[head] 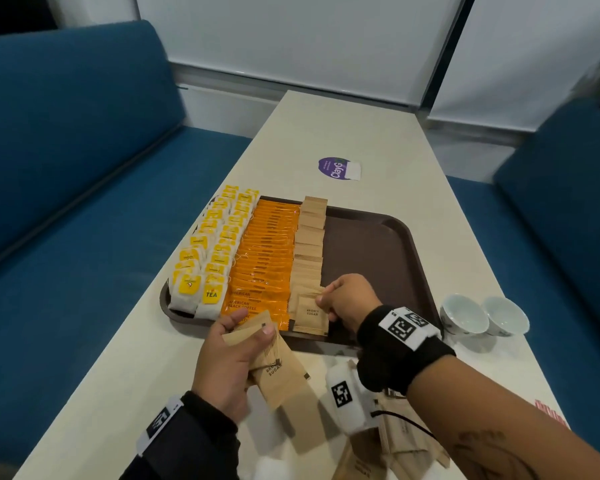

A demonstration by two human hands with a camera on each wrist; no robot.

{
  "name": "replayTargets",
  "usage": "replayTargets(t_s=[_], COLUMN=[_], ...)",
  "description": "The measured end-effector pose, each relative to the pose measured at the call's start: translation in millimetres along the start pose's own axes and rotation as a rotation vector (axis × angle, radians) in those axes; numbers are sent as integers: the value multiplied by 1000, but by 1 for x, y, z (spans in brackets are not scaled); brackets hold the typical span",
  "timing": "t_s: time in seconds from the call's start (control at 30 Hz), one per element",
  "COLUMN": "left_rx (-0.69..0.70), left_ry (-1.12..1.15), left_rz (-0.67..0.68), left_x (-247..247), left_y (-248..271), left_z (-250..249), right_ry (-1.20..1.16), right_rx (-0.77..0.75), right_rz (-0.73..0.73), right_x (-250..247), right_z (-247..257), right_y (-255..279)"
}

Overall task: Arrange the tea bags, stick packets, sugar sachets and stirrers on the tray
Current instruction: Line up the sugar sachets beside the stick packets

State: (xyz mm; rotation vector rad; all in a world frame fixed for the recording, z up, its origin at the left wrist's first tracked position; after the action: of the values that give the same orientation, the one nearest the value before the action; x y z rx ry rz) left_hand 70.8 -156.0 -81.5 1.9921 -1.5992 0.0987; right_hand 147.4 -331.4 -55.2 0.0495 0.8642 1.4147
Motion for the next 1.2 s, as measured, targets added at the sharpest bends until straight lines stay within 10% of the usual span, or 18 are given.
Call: replayTargets(t_s=[0.73, 0.97, 1.2], left_rx=[5, 84, 123], left_ry=[4, 6, 28], left_rz=[9, 39, 17], left_x=[-5, 10, 16], left_y=[4, 12, 23], left_z=[3, -3, -1], right_ry=[-49, -90, -153], right_rx=[-156, -247, -238], right_rz=[-137, 360, 411], right_x=[0, 3, -5], right_z=[8, -3, -31], right_y=[7, 86, 107])
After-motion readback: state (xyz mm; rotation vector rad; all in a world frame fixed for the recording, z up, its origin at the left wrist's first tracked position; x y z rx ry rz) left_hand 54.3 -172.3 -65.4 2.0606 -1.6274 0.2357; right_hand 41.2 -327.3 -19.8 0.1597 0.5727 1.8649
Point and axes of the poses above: each hand's wrist, its own y-axis away from the middle knuckle, its own x-axis out of the palm, z = x × y, the point moved 3 cm from there along -y, towards the middle knuckle, and after that the axes turned 3 degrees about x, right-handed, at the moved point
